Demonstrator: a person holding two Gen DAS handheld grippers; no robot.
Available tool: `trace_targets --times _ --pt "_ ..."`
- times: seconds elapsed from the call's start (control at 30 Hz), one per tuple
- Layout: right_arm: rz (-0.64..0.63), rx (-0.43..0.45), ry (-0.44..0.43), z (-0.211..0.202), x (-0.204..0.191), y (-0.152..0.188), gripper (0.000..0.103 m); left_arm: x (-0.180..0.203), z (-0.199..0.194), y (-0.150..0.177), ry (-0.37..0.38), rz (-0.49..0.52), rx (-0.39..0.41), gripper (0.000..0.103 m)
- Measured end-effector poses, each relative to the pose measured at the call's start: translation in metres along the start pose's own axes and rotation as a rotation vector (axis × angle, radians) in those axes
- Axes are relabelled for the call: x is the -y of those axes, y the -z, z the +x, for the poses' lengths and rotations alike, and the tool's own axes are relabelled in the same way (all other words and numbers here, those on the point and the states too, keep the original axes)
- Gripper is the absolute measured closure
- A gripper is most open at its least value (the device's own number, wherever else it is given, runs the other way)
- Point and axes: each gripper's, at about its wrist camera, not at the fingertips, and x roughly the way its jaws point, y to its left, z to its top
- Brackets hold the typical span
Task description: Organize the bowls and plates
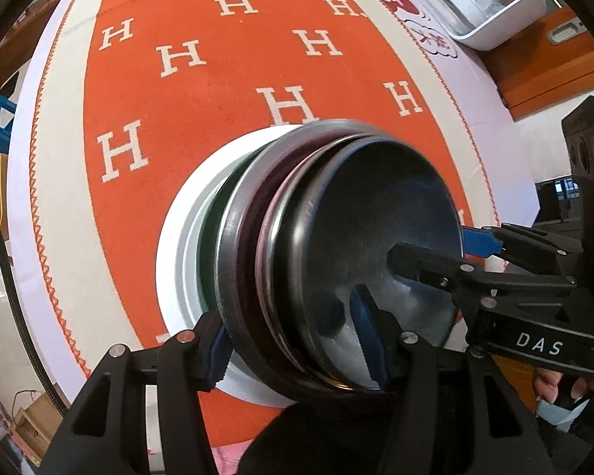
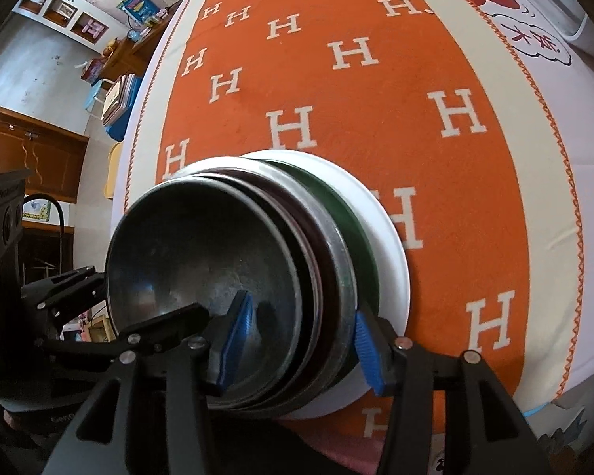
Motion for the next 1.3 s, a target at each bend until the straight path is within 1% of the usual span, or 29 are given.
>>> trace_targets --times 0.07,0.13,0.2,0.27,0.37,0.5,0.67,0.73,0.8,0.83,0.93,1.0,1.03,1.07,1.13,1.2,1.27,1.3 --pt "-0.001 0.022 0.005 -0.002 -0.001 0.000 0.052 -0.001 -0.001 0.000 -0.007 -0.008 0.012 0.050" --pt "-0.002 0.039 -0.004 -0.003 -0.001 0.000 0.052 -0.002 -0.003 0.000 -0.045 -0.015 0.028 0.050" --pt "0.006 0.071 -0.033 -0.008 0.000 0.002 0.052 -0.006 -0.004 -0.001 -0.061 -0.022 0.038 0.049" --pt "0.013 0.110 -0.046 -0.013 0.002 0.005 0.052 -0.008 -0.009 0.000 -0.048 -0.037 0.061 0.049" --pt "0.015 0.161 -0.052 -0.018 0.003 0.007 0.052 -0.009 -0.016 0.001 -0.050 -0.042 0.105 0.049" --pt "0.017 0.240 -0.051 -0.029 0.002 0.012 0.052 -0.008 -0.029 0.006 -0.059 -0.051 0.189 0.048" --pt "-0.015 0.320 -0.046 -0.045 -0.004 0.018 0.052 -0.006 -0.058 0.022 -0.042 -0.062 0.335 0.048" --pt "-0.032 0.349 -0.031 -0.053 -0.006 0.023 0.052 -0.007 -0.070 0.028 -0.037 -0.078 0.383 0.047" --pt "-0.064 0.387 -0.011 -0.065 -0.008 0.031 0.052 -0.004 -0.085 0.038 -0.048 -0.097 0.437 0.044" --pt "-0.075 0.397 -0.005 -0.068 -0.009 0.033 0.052 -0.002 -0.091 0.042 -0.058 -0.102 0.453 0.040" --pt "-0.121 0.425 0.015 -0.087 -0.009 0.046 0.052 0.005 -0.114 0.058 -0.092 -0.110 0.503 0.038" --pt "-0.153 0.439 0.013 -0.100 -0.008 0.055 0.052 0.011 -0.129 0.070 -0.108 -0.120 0.536 0.033" --pt "-0.175 0.449 0.019 -0.108 -0.008 0.060 0.052 0.015 -0.136 0.076 -0.115 -0.129 0.553 0.027" --pt "-0.190 0.457 0.027 -0.114 -0.008 0.064 0.052 0.021 -0.143 0.082 -0.129 -0.142 0.566 0.025" --pt "-0.209 0.462 0.043 -0.127 -0.008 0.072 0.048 0.030 -0.153 0.090 -0.156 -0.151 0.575 0.024" --pt "-0.224 0.481 0.047 -0.141 -0.007 0.082 0.040 0.042 -0.163 0.098 -0.171 -0.146 0.594 0.020" --pt "-0.232 0.503 0.059 -0.151 -0.008 0.090 0.037 0.054 -0.172 0.106 -0.201 -0.147 0.625 0.013" --pt "-0.239 0.514 0.066 -0.157 -0.009 0.097 0.034 0.060 -0.175 0.111 -0.212 -0.157 0.639 0.012"
